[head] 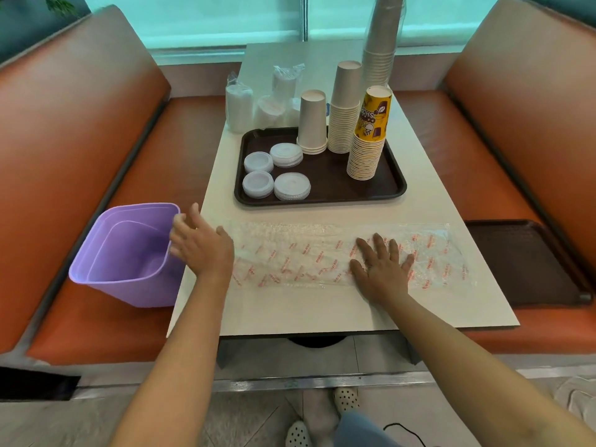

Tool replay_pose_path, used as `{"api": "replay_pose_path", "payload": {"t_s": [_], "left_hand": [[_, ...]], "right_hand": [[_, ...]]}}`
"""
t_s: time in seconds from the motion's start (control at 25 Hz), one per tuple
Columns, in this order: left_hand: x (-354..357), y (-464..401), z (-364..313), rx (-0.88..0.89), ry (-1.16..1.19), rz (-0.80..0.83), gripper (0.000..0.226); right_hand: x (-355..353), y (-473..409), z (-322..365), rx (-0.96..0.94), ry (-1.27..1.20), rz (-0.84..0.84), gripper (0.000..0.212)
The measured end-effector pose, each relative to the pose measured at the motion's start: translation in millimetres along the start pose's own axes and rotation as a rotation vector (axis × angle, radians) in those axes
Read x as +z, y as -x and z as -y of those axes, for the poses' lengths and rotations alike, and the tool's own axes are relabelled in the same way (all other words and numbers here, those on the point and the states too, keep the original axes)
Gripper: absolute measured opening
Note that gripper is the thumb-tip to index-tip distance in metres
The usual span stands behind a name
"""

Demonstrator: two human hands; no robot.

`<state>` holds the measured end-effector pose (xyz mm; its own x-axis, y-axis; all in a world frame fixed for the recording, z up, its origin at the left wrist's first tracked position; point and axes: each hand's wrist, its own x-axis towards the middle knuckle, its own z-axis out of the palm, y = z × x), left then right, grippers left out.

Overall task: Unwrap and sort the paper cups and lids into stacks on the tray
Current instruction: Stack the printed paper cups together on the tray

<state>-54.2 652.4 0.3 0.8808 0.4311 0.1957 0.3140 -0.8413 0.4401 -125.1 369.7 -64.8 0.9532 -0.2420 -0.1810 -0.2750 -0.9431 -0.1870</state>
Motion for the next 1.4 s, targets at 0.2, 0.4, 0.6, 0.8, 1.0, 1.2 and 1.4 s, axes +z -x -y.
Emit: {"api": "replay_pose_path", "payload": {"t_s": [0.2,0.4,0.6,0.8,1.0,1.2,1.4], "left_hand": [[45.9,46.9,-15.5,0.58,-0.3,0.507,0.056],[53.0,30.9,15.5,0.435,-0.366,0.614,0.062],[39.9,14.3,43.6,0.259,-0.344,0.566,0.056],[36.0,10.7,48.8,0.242,-0.359,0.571,0.053],[21.1,8.1,-0.3,0.236,-0.418,0.319,0.054],[22.5,-2.9,-136.0,0.339,0.134,0.228,0.053],[32.5,-25.4,-242.1,0.54,0.381,0.335,0.074]], "right_hand": [[-0.5,-0.9,-3.1,-0.011,-0.029,0.025,0.055],[-8.0,-3.5,-26.3,0.123,-0.059,-0.019,0.052],[-17.1,-8.0,-61.3,0.358,-0.065,0.007,0.053],[-23.6,-19.6,-78.4,0.492,-0.071,0.017,0.055],[-51.7,-39.1,-88.7,0.387,0.02,-0.055,0.059],[-94.9,-83.1,-41.6,0.096,-0.209,-0.297,0.054],[-128.8,-135.6,-24.8,0.01,-0.669,-0.203,0.065]]}}
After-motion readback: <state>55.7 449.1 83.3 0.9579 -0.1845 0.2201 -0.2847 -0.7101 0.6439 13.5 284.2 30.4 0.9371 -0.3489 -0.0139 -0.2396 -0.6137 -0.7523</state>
